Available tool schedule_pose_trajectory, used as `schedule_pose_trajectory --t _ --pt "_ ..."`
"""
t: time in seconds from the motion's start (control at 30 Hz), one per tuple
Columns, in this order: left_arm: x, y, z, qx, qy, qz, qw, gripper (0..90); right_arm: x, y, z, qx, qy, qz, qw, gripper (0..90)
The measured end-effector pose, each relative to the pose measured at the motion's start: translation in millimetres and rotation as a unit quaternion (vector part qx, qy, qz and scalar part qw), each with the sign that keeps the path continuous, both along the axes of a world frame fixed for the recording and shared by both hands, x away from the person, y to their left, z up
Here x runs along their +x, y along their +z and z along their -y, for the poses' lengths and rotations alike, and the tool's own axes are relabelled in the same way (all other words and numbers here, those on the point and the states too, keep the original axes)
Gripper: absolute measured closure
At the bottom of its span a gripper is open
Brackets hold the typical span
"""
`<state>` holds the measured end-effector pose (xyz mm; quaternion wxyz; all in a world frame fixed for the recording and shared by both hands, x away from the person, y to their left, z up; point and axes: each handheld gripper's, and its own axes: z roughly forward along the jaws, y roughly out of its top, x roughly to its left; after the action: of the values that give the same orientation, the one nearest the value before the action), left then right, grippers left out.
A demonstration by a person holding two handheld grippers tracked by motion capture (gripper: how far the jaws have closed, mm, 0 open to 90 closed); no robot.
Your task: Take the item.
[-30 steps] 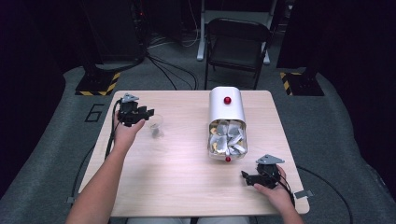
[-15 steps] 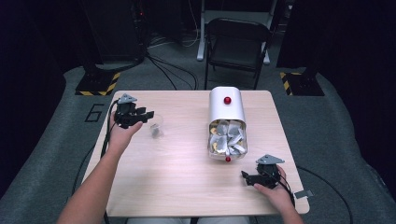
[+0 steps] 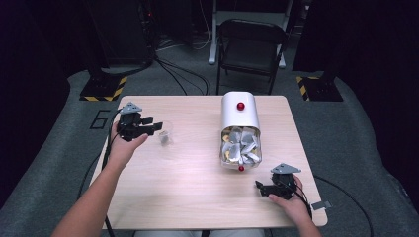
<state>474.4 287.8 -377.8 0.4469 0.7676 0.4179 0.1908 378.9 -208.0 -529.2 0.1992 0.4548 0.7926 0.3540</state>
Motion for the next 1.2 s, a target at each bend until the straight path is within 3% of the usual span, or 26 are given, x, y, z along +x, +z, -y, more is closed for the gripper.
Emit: schedule_pose_trajectory --t 0.7,1.2 --pt "-40.5 -13.5 -8.5 0.012 -0.019 0.000 0.9998 45.4 0.0 0.0 0.0 0.000 0.000 0.000 1.0000 12.4" --pt "-62.3 -36.9 -16.5 0.009 -0.026 -0.006 0.9996 44.4 0.0 0.0 0.2 -0.001 0.001 0.000 1.0000 12.4"
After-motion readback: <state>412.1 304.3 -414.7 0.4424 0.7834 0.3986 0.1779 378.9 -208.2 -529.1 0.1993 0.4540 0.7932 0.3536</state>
